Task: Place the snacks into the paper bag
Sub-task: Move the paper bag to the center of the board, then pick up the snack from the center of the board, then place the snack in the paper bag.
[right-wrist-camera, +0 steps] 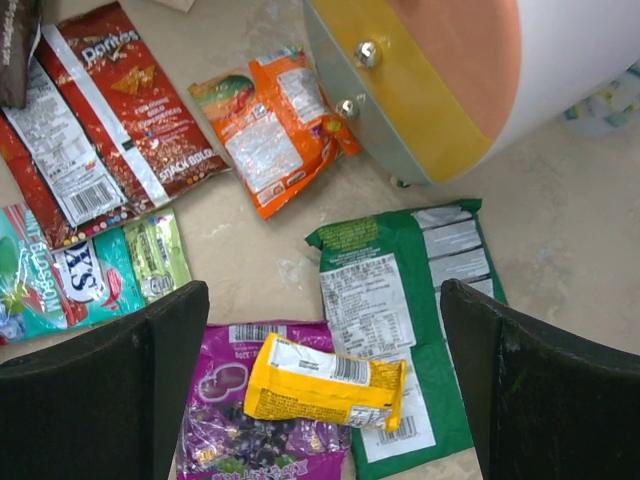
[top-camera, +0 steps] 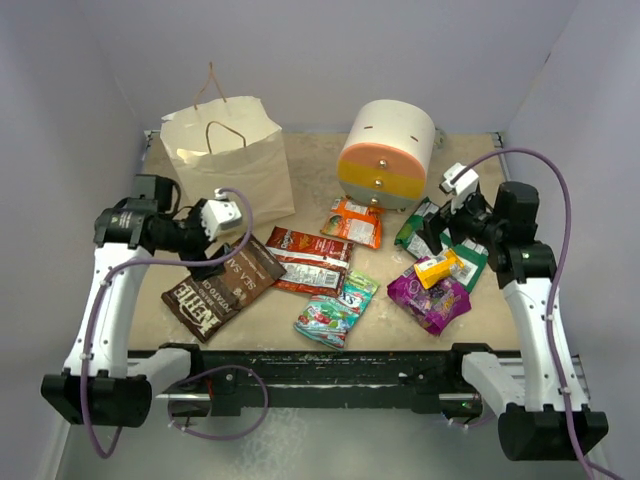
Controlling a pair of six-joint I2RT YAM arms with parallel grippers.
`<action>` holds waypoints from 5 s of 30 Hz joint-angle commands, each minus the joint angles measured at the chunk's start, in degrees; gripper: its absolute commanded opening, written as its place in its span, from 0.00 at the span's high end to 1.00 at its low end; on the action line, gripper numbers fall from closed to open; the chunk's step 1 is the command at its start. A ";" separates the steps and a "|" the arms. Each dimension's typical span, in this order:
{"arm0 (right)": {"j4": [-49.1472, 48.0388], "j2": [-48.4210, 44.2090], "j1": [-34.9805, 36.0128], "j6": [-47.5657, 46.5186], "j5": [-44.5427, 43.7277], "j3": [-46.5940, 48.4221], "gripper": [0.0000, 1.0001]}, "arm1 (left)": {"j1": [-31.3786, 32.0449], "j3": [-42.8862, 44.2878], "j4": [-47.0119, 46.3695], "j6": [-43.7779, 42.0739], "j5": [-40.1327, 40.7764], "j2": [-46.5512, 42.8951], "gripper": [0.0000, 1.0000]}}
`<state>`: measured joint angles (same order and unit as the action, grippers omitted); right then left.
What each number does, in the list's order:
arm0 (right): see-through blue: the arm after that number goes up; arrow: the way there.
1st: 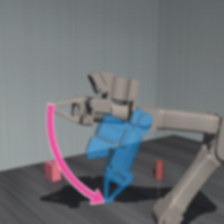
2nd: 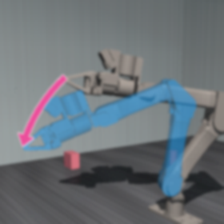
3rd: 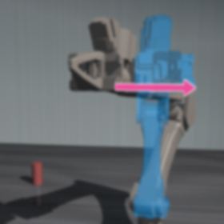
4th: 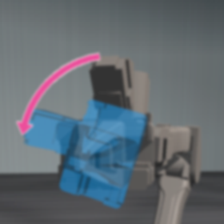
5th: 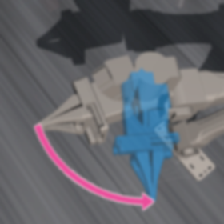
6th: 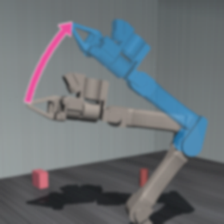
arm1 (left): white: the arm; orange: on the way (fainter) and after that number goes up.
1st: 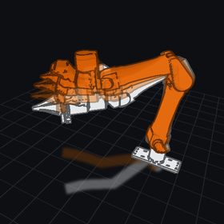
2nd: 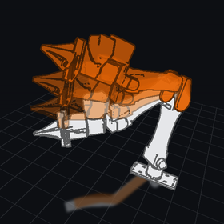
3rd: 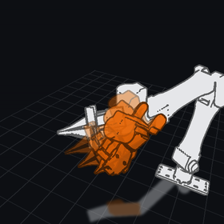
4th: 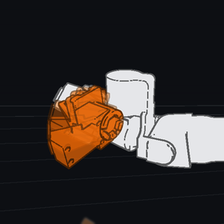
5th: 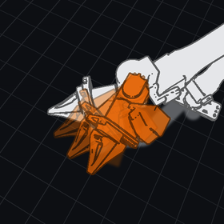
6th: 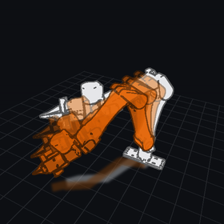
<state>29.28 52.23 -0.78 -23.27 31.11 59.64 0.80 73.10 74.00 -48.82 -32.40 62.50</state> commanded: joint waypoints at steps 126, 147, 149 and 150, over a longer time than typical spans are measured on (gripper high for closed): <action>-29.24 28.71 34.71 16.06 18.36 21.14 0.00 | 14.34 45.27 -3.83 29.19 -6.37 17.48 1.00; -31.30 37.96 38.80 20.71 20.19 24.40 0.65 | 15.66 38.17 -15.43 34.05 -13.55 16.09 1.00; -31.15 37.29 38.80 20.70 20.14 24.12 0.76 | 15.70 37.45 -15.92 34.03 -13.47 15.95 1.00; -31.08 36.81 38.82 20.54 20.13 23.94 0.81 | 15.70 37.07 -16.10 33.94 -13.62 15.84 1.00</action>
<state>0.51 92.33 37.93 -3.68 49.06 81.65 16.21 110.67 64.14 -16.19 -42.39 80.68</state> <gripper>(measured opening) 0.270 0.012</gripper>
